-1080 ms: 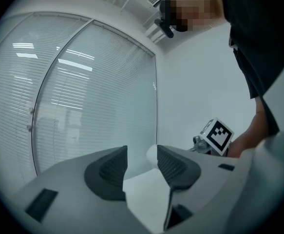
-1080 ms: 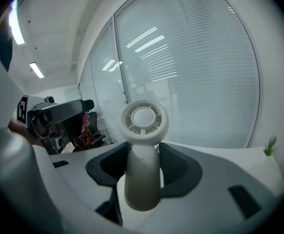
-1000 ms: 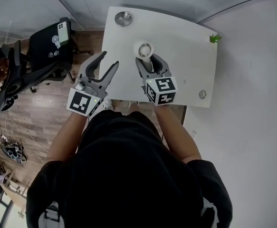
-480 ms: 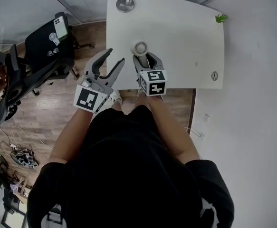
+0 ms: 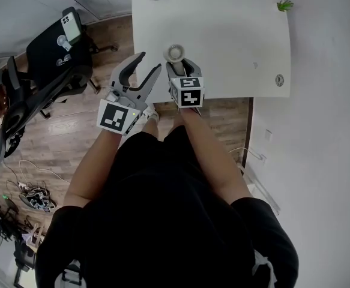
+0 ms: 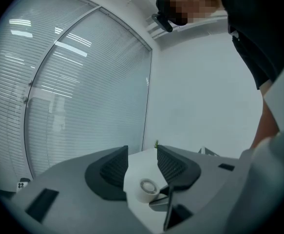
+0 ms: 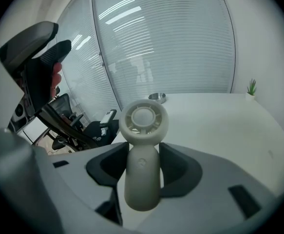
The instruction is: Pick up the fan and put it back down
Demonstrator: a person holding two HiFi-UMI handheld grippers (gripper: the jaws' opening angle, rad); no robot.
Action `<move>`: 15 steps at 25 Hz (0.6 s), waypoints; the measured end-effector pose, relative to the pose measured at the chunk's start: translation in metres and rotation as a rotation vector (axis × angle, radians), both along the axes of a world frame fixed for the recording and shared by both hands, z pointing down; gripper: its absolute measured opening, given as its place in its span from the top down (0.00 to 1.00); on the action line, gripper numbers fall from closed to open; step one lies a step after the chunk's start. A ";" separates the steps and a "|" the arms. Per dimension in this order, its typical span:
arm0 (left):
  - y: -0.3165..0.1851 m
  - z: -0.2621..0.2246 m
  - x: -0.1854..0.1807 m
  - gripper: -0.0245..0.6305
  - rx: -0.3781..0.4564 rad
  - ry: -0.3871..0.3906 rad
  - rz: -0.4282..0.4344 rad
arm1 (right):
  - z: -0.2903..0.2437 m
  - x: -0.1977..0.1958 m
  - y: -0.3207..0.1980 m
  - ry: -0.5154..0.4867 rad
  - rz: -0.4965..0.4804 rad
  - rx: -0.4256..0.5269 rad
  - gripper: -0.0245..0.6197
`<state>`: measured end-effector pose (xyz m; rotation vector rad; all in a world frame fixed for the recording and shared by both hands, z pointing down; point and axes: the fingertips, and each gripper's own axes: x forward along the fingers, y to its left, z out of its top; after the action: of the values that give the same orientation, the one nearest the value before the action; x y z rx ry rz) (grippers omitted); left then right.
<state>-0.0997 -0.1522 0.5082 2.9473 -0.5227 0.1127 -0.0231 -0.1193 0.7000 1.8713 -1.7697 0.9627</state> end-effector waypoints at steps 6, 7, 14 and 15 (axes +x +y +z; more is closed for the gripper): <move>0.006 0.010 -0.006 0.67 -0.017 -0.016 0.014 | 0.033 -0.002 0.009 0.023 0.034 -0.083 0.66; 0.006 0.011 -0.007 0.67 -0.018 -0.014 0.014 | 0.038 -0.003 0.011 0.026 0.041 -0.098 0.66; 0.008 0.016 -0.014 0.67 -0.028 -0.021 0.019 | 0.069 -0.008 0.018 0.036 0.069 -0.190 0.66; 0.008 0.016 -0.015 0.67 -0.028 -0.020 0.020 | 0.072 -0.008 0.019 0.040 0.073 -0.203 0.66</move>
<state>-0.1151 -0.1445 0.5239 2.9273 -0.4910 0.1505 -0.0309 -0.1000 0.7721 1.8235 -1.5278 1.0810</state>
